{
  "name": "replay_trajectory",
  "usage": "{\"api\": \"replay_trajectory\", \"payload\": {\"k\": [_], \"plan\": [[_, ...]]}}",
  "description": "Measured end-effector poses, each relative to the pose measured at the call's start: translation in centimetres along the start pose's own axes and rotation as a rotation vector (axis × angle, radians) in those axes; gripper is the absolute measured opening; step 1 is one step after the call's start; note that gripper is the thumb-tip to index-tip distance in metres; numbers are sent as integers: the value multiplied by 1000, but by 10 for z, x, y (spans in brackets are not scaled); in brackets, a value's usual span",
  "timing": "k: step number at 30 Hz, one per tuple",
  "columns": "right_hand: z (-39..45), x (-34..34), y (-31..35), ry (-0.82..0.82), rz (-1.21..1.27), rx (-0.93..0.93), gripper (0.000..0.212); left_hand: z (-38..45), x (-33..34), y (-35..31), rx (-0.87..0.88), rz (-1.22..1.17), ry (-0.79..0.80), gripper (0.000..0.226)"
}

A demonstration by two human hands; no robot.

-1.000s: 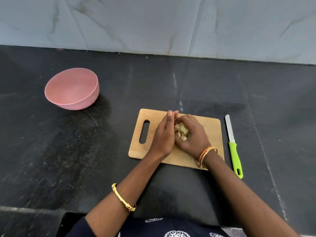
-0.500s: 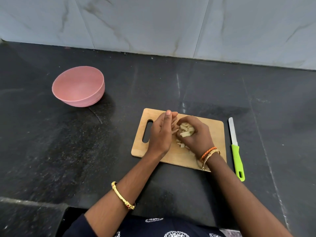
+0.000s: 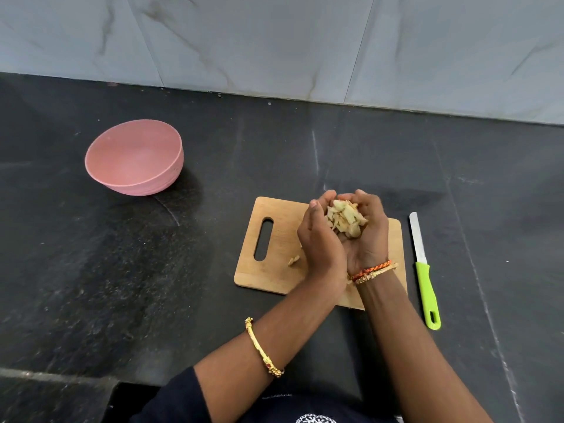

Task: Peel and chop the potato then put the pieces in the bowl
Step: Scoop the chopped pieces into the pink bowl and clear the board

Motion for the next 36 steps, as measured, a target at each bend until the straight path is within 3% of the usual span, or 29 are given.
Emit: {"api": "replay_trajectory", "payload": {"k": [3, 7, 11, 18, 25, 31, 36], "plan": [[-6, 3, -1, -93, 81, -65, 30, -1, 3, 3, 9, -64, -18, 39], [-7, 7, 1, -84, 153, -27, 26, 1, 4, 3, -10, -120, 13, 40], [-2, 25, 5, -27, 184, 4, 27, 1, 7, -18, 48, 20, 55, 43], [49, 117, -25, 122, 197, 92, 31, 26, -21, -119, 201, -161, -90, 33], [92, 211, -102, 142, 239, 288, 28, 61, -97, -209, 212, -298, -183, 26], [125, 243, -157, 29, 65, 319, 20, 96, -157, -241, 104, -258, -116, 30], [143, 244, -169, -25, -343, 351, 31, 121, -197, -246, -21, -8, -58, 41]]}}
Point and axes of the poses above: each hand's wrist, its own z-axis towards the middle knuckle, its own x-axis out of the palm, y = z × x, the point moved 1 cm from there along z, towards the middle knuckle, and after that the axes turned 10 degrees about y, right-handed, at the moved point
